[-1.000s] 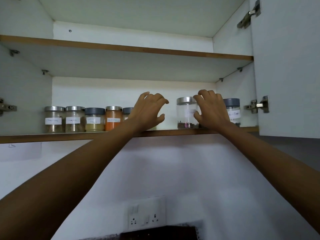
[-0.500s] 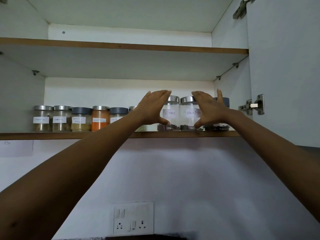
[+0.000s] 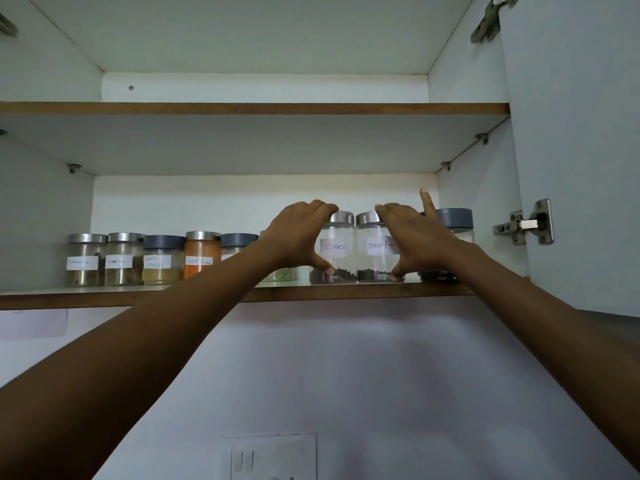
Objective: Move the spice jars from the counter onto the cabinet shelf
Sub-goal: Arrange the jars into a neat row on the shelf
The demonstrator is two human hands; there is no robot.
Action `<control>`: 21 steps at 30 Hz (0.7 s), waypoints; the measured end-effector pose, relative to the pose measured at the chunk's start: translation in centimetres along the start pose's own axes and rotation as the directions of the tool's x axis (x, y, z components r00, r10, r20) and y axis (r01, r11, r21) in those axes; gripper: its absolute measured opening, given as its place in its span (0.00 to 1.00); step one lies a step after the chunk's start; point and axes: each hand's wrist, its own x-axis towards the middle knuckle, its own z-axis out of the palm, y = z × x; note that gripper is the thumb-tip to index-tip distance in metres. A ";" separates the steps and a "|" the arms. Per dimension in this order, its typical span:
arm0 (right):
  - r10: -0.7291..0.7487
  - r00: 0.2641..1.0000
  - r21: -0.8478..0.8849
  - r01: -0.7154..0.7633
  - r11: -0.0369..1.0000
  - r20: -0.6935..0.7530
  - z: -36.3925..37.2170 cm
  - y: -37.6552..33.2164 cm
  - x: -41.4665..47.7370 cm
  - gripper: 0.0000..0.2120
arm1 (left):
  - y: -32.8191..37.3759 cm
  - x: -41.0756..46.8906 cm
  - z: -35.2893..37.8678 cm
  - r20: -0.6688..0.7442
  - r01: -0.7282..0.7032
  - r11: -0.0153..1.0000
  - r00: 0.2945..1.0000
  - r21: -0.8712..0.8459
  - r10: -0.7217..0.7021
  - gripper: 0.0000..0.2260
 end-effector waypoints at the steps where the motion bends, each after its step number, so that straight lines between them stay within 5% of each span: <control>1: -0.004 1.000 -0.005 0.004 1.000 -0.001 0.2 -0.2 0.3 0.53 | -0.3 0.0 0.3 -0.002 -0.002 1.000 1.000 -0.002 0.002 0.46; 15: -0.003 0.998 0.110 -0.004 0.994 0.065 4.5 -2.3 5.4 0.51 | -4.9 2.1 5.1 0.119 0.031 0.999 0.992 0.032 -0.034 0.43; 21: 0.009 0.994 0.021 -0.011 1.000 0.108 6.5 -2.6 7.8 0.46 | -5.8 3.5 7.0 0.174 0.034 0.997 0.984 0.066 -0.045 0.42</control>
